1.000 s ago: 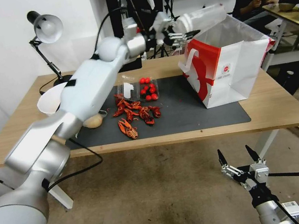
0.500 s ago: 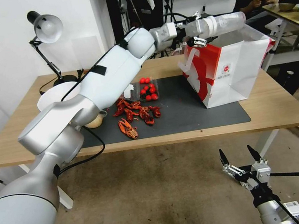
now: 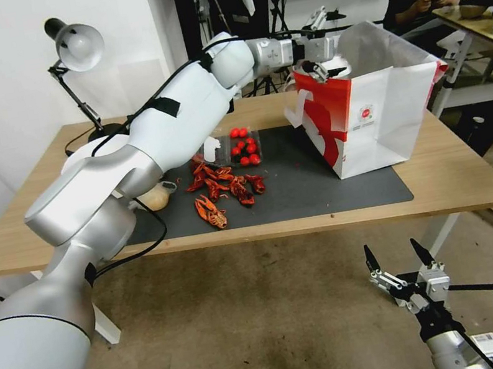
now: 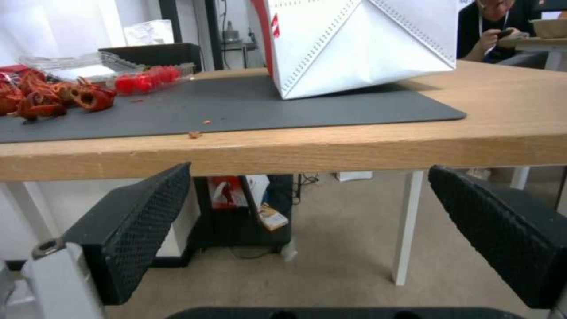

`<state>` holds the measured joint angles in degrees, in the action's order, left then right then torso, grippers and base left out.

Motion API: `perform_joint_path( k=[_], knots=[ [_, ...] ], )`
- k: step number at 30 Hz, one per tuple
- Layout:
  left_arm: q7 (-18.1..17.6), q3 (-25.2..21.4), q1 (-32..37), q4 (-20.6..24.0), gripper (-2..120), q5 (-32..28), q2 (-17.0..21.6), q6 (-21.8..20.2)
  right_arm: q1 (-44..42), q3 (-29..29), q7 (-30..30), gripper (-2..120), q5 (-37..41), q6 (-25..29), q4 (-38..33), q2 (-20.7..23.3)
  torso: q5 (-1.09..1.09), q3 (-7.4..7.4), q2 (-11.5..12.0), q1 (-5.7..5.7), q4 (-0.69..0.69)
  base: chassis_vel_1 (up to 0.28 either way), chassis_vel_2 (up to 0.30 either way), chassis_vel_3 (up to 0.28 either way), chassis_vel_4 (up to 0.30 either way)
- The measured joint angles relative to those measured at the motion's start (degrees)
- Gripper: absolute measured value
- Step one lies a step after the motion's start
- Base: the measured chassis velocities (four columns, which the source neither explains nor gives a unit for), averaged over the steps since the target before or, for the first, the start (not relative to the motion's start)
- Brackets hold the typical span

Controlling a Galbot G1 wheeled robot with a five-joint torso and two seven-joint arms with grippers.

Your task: Pick up the trash from the table and place it into the takeout bag.

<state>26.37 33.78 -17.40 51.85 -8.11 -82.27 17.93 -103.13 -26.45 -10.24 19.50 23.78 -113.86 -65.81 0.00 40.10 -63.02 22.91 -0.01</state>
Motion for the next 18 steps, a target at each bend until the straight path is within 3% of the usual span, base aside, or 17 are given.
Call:
perform_joint_path(
  k=[2, 3, 4, 5, 6, 7, 8, 11, 12, 13, 15, 16, 17, 18],
  knots=[
    [-2.2, 1.1, 0.5, 2.1, 100, -6.9, 2.0, -2.9, 0.2, 0.3, 0.0, 100, -0.1, -0.1, 0.0, 0.0, 0.00, 0.00, 0.0, 0.00, 0.01, 0.000, 0.000, 0.000, 0.000],
    [-2.2, 1.1, 0.5, 2.1, 100, -6.9, 2.0, -2.9, 0.2, 0.3, 0.0, 100, -0.1, -0.1, 0.0, 0.0, 0.00, 0.00, 0.0, 0.00, 0.01, 0.000, 0.000, 0.000, 0.000],
    [-5.2, 1.8, 1.3, 4.5, 100, -12.9, 3.6, -5.5, 0.3, 0.5, 0.0, 100, -0.1, -0.2, 0.0, 0.0, -0.01, 0.00, 0.0, 0.01, 0.04, 0.000, 0.000, 0.000, 0.000],
    [-6.3, 2.0, 1.5, 5.2, 100, -14.4, 3.9, -6.2, 0.4, 0.6, 0.0, 100, -0.2, -0.2, 0.0, 0.0, -0.01, 0.00, 0.0, 0.00, 0.04, 0.000, 0.000, 0.000, 0.000],
    [-9.8, 2.5, 2.1, 7.1, 100, -18.1, 4.8, -8.0, 0.5, 0.7, 0.0, 100, -0.2, -0.2, 0.0, 0.0, -0.01, 0.00, 0.0, 0.00, 0.03, 0.000, 0.000, 0.000, 0.000],
    [-16.9, 3.0, 3.6, 11.1, 100, -24.9, 6.4, -12.2, 0.6, 0.8, -0.1, 100, -0.2, -0.3, 0.2, 0.0, -0.01, 0.00, 0.0, 0.00, 0.02, 0.000, 0.000, 0.000, 0.000],
    [-16.9, 3.0, 3.6, 11.1, 100, -24.9, 6.4, -12.2, 0.6, 0.8, -0.1, 100, -0.2, -0.3, 0.2, 0.0, -0.01, 0.00, 0.0, 0.00, 0.02, 0.000, 0.000, 0.000, 0.000],
    [-31.3, 2.1, 7.7, 17.3, 100, -35.3, 7.9, -18.6, 0.8, 1.0, -0.1, 100, -0.3, -0.5, 0.4, 0.2, -0.01, 0.00, 0.0, 0.00, 0.00, 0.000, 0.000, 0.000, 0.000],
    [-31.3, 2.1, 7.7, 17.3, 100, -35.3, 7.9, -18.6, 0.8, 1.0, -0.1, 100, -0.3, -0.5, 0.4, 0.2, -0.01, 0.00, 0.0, 0.00, 0.00, 0.000, 0.000, 0.000, 0.000],
    [-33.7, 1.6, 8.4, 18.1, 100, -36.7, 8.0, -19.4, 0.8, 1.0, -0.1, 100, -0.3, -0.5, 0.4, 0.2, -0.01, 0.00, 0.0, 0.01, 0.00, 0.000, 0.000, 0.000, 0.000],
    [-43.6, -0.6, 11.7, 21.9, 100, -41.4, 8.6, -22.8, 0.8, 1.0, -0.1, 100, -0.2, -0.5, 0.5, 0.3, 0.00, 0.00, 0.0, 0.00, 0.01, 0.000, 0.000, 0.000, 0.000],
    [-43.6, -0.6, 11.7, 21.9, 100, -41.4, 8.6, -22.8, 0.8, 1.0, -0.1, 100, -0.2, -0.5, 0.5, 0.3, 0.00, 0.00, 0.0, 0.00, 0.01, 0.000, 0.000, 0.000, 0.000],
    [-48.8, -1.8, 13.6, 24.1, 100, -43.9, 8.7, -24.5, 0.8, 0.9, -0.1, 100, -0.1, -0.5, 0.5, 0.3, 0.00, 0.00, 0.0, 0.00, 0.02, 0.000, 0.000, 0.000, 0.000],
    [-51.5, -2.5, 14.7, 25.3, 100, -45.2, 8.9, -25.2, 0.8, 0.9, -0.1, 100, 0.0, -0.5, 0.6, 0.4, 0.00, 0.00, 0.0, 0.00, 0.01, 0.000, 0.000, 0.000, 0.000]
  ],
)
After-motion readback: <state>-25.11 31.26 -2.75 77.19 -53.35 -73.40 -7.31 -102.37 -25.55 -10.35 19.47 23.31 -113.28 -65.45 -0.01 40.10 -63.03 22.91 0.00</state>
